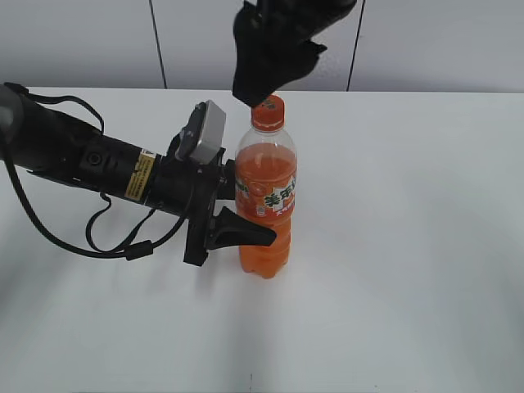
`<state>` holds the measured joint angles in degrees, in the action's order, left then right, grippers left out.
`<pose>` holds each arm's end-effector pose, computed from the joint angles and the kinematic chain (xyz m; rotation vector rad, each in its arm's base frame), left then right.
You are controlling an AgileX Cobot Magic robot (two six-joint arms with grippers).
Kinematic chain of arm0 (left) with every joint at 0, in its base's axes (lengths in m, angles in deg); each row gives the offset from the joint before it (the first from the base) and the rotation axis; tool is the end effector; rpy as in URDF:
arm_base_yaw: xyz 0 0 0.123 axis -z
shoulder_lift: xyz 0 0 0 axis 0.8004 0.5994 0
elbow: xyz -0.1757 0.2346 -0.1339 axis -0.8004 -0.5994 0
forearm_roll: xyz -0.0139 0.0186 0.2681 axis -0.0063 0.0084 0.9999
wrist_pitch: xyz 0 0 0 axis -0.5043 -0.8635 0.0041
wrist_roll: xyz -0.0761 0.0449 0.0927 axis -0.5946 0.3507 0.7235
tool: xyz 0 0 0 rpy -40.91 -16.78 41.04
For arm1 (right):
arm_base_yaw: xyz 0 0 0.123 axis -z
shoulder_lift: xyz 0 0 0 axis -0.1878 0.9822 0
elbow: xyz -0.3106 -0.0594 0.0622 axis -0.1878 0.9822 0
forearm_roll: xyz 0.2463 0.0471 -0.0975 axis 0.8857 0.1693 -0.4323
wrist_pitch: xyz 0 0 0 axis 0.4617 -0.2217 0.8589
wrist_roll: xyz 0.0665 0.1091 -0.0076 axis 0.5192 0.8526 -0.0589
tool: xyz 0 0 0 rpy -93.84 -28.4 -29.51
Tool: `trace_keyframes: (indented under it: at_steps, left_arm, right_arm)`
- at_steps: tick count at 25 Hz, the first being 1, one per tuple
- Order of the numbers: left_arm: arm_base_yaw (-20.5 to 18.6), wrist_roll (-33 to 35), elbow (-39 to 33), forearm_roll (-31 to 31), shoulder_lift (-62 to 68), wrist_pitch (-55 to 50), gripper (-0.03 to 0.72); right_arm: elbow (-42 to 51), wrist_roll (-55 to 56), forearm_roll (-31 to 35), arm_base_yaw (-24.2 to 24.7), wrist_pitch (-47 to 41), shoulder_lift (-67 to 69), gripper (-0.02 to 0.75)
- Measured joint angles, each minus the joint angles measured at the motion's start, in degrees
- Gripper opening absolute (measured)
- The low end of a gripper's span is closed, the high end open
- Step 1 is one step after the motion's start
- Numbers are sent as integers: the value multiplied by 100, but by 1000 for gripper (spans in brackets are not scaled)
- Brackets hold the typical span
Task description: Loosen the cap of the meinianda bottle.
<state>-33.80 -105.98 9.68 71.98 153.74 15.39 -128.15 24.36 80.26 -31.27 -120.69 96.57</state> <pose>0.3528 -0.2393 0.1100 1.6088 1.5068 -0.9592 0.2998 0.2933 0.3646 -1.6493 2.1184 0.2306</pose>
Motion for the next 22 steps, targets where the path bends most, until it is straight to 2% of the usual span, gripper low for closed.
trace_keyframes:
  at_steps: [6, 8, 12, 22]
  left_arm:
    - [0, -2, 0, 0, 0, 0, 400]
    - [0, -2, 0, 0, 0, 0, 400]
    - [0, -2, 0, 0, 0, 0, 400]
    - [0, -2, 0, 0, 0, 0, 400]
  right_arm:
    - [0, 3787, -79, 0, 0, 0, 515]
    - [0, 4512, -116, 0, 0, 0, 515]
    - [0, 4927, -173, 0, 0, 50, 515]
    - [44, 4996, -448, 0, -6, 314, 515]
